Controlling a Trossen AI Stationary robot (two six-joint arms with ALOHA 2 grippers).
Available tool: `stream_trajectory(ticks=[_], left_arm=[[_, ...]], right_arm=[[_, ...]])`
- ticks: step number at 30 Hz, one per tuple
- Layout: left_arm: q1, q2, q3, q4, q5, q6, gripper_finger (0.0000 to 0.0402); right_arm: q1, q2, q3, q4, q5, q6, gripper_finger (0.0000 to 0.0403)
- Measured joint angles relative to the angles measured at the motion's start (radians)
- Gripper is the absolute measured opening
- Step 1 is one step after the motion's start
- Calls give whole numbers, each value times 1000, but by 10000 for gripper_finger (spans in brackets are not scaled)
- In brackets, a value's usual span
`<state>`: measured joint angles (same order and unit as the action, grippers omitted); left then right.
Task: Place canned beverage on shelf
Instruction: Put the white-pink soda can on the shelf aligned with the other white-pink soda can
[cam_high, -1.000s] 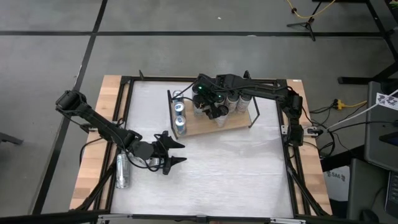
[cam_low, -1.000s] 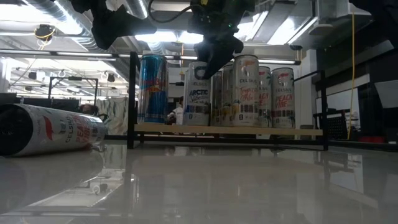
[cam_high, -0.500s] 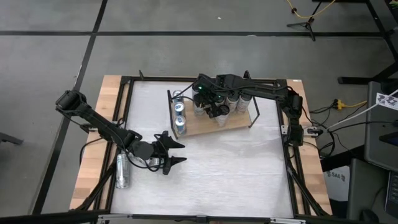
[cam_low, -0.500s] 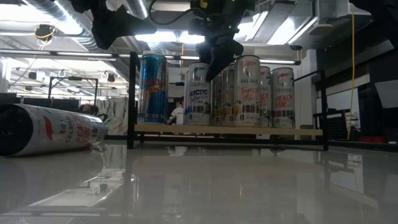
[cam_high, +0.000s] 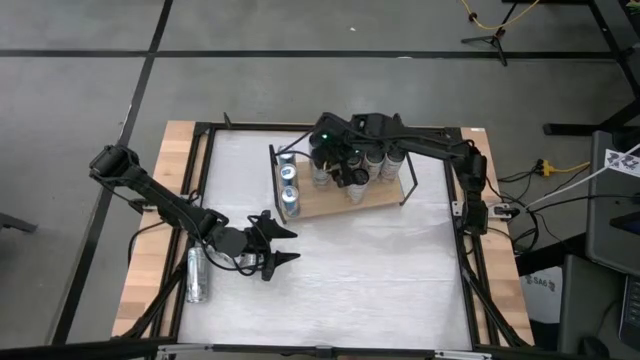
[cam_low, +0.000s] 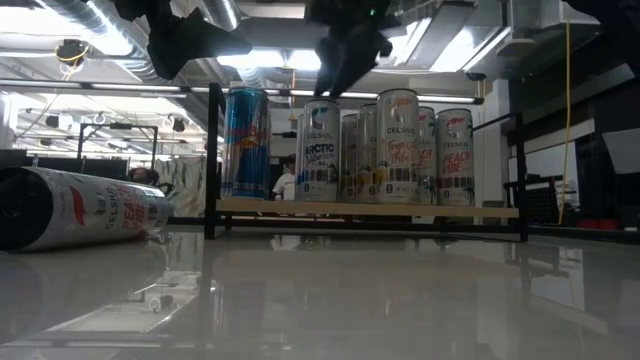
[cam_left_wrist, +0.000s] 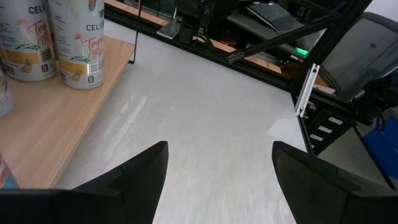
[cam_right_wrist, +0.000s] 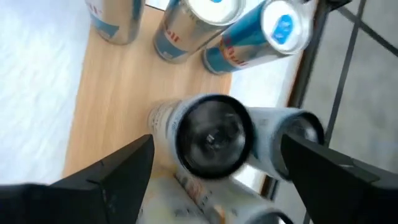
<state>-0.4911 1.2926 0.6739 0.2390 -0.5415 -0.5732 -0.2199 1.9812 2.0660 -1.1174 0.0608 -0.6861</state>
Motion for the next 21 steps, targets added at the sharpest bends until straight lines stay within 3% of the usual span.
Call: stream_trajectory(ticks=[5,11,21], left_arm=[[0,0,0,0,0,0,282],[4,0,0,0,0,0,282],[57,0,10,43,7,7,282]], right_arm=[[16,0,133,-147,-3,79,344],[86,0,289,-329,-78,190,344],[262,-84,250,-450,-120,354,344]])
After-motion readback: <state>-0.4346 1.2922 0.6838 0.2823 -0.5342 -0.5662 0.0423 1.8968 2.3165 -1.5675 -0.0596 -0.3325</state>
